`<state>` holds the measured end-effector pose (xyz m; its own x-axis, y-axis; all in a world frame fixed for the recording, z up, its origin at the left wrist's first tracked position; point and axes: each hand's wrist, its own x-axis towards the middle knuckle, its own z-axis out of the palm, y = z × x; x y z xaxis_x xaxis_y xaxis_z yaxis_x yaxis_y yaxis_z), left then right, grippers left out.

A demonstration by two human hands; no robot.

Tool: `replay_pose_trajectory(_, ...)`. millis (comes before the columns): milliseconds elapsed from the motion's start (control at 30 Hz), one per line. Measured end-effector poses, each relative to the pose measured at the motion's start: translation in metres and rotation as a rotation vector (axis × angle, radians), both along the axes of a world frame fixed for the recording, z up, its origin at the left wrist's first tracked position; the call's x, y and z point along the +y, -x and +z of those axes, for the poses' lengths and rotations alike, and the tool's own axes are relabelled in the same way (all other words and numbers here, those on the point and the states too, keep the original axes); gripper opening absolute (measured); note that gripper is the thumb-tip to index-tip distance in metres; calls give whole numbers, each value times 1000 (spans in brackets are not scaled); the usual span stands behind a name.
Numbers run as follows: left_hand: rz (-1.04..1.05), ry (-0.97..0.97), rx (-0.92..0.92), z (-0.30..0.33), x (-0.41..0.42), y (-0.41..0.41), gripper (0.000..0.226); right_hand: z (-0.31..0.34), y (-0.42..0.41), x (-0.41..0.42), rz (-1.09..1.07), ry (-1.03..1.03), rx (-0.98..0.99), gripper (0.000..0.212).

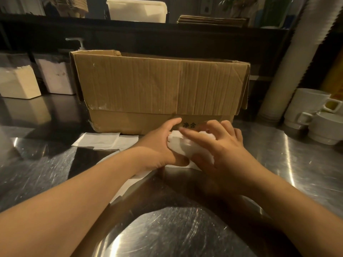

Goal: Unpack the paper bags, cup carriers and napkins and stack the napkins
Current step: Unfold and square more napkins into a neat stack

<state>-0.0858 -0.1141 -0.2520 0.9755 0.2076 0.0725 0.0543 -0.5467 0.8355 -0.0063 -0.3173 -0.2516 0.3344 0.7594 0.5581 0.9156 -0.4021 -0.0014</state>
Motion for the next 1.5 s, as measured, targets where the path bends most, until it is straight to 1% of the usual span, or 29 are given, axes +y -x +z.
replay_pose_trajectory(33,2,-18,3,1,-1,1,117,2,0,-1,10,-30,19,69)
replay_pose_trajectory(67,4,-34,6,3,-2,2,113,3,1,-1,22,-61,32,70)
replay_pose_trajectory(167,16,-69,36,6,-5,1,109,3,3,0,41,-87,15,57)
replay_pose_trajectory(400,-10,-99,22,5,-7,2,112,2,7,4,-42,-72,65,41)
replay_pose_trajectory(633,-18,-174,-3,2,-7,0,114,6,15,8,-119,47,109,45)
replay_pose_trajectory(867,-34,-225,-28,2,-9,1,117,7,17,12,-173,39,146,48)
replay_pose_trajectory(1067,-37,-228,-21,2,-11,2,116,6,19,12,-153,38,170,29)
replay_pose_trajectory(1200,-36,-216,-15,2,-10,1,116,9,16,10,-155,-33,173,23)
replay_pose_trajectory(1300,-43,-210,-15,2,-10,1,115,10,14,9,-171,-21,188,21)
replay_pose_trajectory(1367,-39,-213,-22,3,-11,1,114,10,13,9,-172,-24,185,21)
replay_pose_trajectory(1500,-42,-209,-22,4,-12,2,112,6,11,10,-153,-46,163,30)
